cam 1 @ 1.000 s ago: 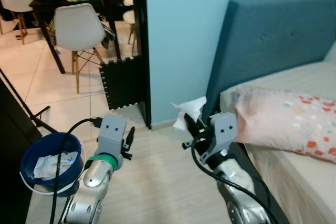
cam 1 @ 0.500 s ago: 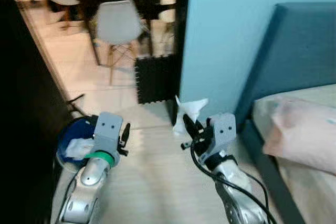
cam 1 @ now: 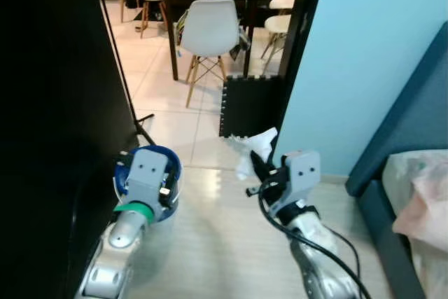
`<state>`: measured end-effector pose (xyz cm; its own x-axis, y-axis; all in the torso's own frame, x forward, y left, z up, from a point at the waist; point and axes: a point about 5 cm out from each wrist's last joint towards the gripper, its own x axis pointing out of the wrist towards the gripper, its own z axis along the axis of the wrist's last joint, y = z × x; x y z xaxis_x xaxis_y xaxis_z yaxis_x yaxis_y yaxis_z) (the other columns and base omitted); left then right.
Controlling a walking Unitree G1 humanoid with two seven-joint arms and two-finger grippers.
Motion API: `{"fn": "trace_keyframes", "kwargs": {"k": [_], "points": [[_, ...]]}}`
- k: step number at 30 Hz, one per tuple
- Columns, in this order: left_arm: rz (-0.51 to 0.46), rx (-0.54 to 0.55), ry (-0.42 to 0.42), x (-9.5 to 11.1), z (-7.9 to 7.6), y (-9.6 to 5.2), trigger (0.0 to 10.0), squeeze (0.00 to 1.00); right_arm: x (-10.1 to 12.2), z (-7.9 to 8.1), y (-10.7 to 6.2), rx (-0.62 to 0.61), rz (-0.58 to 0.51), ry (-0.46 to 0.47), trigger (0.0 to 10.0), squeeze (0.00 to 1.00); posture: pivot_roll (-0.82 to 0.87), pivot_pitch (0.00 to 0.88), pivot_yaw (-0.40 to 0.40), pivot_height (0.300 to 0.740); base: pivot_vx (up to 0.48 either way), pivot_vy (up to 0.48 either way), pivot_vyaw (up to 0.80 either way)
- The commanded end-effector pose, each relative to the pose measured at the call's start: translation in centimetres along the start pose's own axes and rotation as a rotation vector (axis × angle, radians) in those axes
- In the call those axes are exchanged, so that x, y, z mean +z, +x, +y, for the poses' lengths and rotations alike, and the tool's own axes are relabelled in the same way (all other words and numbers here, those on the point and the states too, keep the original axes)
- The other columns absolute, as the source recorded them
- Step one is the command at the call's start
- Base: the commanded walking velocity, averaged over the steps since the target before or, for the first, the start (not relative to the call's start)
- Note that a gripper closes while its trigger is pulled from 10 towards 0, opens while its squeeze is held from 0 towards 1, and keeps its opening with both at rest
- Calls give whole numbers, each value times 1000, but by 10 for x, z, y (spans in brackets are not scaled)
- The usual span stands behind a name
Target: Clean up the room
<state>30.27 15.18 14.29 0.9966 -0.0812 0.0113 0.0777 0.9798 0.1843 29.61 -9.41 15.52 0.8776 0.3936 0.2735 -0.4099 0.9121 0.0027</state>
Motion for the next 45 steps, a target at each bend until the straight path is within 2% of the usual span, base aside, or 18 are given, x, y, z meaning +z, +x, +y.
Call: {"fn": "trace_keyframes", "kwargs": {"k": [1, 3, 4, 5, 6, 22, 30, 45], "points": [[22, -1, 11, -5, -1, -2, 10000, 0, -1, 0, -1, -1, 4, 9, 10000, 153, -79, 41, 43, 733, 0, 0, 656], [24, 3, 15, -6, -1, -1, 10000, 0, -1, 0, -1, 1, 3, 11, 10000, 137, -79, 41, 43, 733, 0, 0, 659], [32, 13, 27, -7, 0, -1, 10000, 0, -1, 0, -1, -11, 5, 9, 10000, 78, -79, 43, 44, 733, 405, 0, 0], [32, 13, 27, -7, 0, -1, 10000, 0, -1, 0, -1, -11, 5, 9, 10000, 78, -79, 43, 44, 733, 405, 0, 0], [38, 22, 31, -8, 0, 0, 10000, 0, -2, 0, -1, -24, 8, 15, 10000, 0, -80, 44, 45, 733, 454, 0, 0], [56, 40, 45, -10, 2, 2, 10000, 0, -1, -2, -2, -40, 7, 36, 10000, 0, -84, 49, 47, 733, 455, 0, 0], [57, 43, 47, -11, 2, 2, 10000, 0, -1, -4, -2, -48, 8, 40, 10000, 0, -83, 49, 47, 733, 456, 0, 726], [58, 41, 54, -11, 3, 3, 10000, 0, -2, -9, -1, -93, 7, 55, 10000, 0, -82, 41, 52, 733, 456, 0, 0]]}}
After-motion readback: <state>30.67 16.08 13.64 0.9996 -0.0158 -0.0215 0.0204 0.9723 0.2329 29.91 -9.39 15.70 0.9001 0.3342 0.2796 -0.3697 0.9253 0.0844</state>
